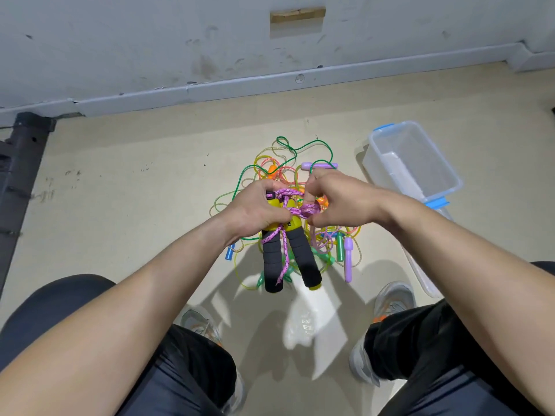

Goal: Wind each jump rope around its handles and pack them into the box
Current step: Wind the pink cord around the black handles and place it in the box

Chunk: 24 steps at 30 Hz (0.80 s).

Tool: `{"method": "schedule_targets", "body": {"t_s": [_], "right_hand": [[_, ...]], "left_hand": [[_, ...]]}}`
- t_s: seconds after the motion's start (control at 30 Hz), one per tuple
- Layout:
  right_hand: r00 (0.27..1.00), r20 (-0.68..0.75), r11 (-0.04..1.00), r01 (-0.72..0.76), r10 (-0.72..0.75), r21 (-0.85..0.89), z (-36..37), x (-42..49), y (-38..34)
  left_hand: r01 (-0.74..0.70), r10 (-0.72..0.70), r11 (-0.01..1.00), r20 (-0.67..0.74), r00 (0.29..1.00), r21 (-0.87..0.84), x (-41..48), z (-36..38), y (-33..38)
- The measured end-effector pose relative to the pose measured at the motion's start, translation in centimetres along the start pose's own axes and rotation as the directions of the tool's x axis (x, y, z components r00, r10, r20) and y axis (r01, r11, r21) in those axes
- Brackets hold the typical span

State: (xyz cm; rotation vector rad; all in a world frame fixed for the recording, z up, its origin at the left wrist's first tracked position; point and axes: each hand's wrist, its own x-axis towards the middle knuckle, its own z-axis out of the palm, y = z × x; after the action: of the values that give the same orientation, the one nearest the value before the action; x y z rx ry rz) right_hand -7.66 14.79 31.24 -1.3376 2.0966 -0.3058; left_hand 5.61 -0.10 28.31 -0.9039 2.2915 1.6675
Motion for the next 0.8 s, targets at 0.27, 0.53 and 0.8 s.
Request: {"method": "schedule_targets", "body": {"t_s": [0.27,0.53,0.8], "right_hand": [[0.936,-0.343,0.995,0.046,-0.076,-0.094,1.2,0.3,-0.3],[0.963,-0.267,0.965,-0.030,-0.043,-0.262,1.3,0.0,-2.2],[0.917,-0.361,0.843,0.057,0.167,0.536,1.6,0.5,-0.2]], "left_hand": [[-0.036,0.046,0.993,-0.086,0.995,0.116,0.4,-1.0,0.0],[-0.005,0.020,0.991,-0.112,0.994,0.133,0.7,-0.7,-0.4],[0.040,-0.028,0.996,-0.152,0.988,0.075,0.7,-1.5,-0.3]]}}
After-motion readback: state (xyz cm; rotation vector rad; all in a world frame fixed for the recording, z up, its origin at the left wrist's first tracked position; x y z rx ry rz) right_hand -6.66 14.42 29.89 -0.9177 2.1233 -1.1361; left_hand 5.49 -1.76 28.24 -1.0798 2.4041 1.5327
